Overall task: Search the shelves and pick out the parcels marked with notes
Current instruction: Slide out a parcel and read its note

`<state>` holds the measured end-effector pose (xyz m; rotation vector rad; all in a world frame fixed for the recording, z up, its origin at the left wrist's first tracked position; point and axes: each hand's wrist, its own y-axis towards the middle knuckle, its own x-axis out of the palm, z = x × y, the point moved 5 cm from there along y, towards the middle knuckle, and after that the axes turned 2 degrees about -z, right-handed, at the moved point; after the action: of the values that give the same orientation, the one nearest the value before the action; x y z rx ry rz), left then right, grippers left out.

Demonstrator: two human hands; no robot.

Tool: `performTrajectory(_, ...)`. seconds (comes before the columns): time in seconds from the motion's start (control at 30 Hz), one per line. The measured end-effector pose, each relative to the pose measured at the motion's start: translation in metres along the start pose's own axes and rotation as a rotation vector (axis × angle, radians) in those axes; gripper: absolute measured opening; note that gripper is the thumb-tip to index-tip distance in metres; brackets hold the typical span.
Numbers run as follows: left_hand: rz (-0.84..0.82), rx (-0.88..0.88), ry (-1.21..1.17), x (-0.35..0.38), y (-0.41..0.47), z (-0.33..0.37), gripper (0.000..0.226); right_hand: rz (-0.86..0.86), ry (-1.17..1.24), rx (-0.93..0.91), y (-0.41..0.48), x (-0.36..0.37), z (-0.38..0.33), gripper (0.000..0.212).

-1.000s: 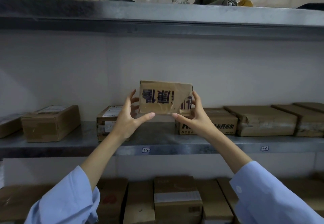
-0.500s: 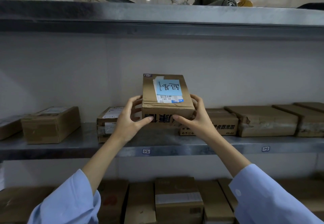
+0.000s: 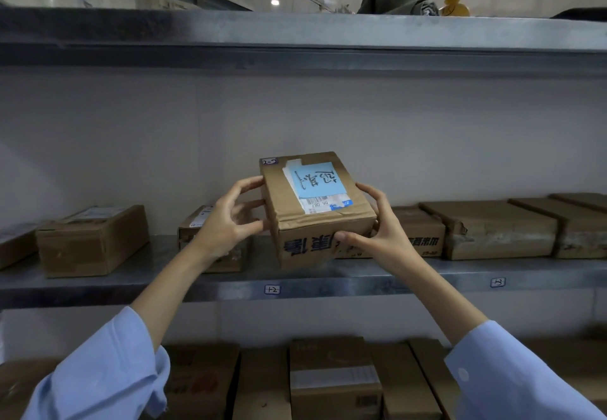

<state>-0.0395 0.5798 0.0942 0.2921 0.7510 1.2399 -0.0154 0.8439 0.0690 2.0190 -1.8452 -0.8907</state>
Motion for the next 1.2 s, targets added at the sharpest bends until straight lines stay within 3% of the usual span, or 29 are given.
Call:
performTrajectory(0.2, -0.034, -0.055, 0.085, -0.023, 0.010, -0.008, 0.101, -0.065, 0.004, -0.066, -0.007, -0.001, -0.001, 0.094)
performTrajectory(0.33, -0.021, -0.046, 0.085, -0.027, 0.009, -0.007, 0.095, -0.031, -0.040, -0.089, -0.008, -0.005, -0.001, 0.090)
performTrajectory(0.5, 0.031, -0.009, 0.043, -0.028, 0.004, -0.004, 0.086, 0.195, -0.059, -0.100, -0.002, -0.018, -0.006, 0.068)
performTrajectory(0.77, 0.110, 0.008, 0.090, -0.033, -0.006, 0.001, 0.077, 0.353, -0.069, -0.106, 0.004, -0.024, -0.006, 0.069)
performTrajectory(1.2, 0.241, 0.104, 0.168, -0.027, -0.017, 0.002, 0.080, 0.173, -0.060, -0.141, 0.010, -0.002, -0.012, 0.060)
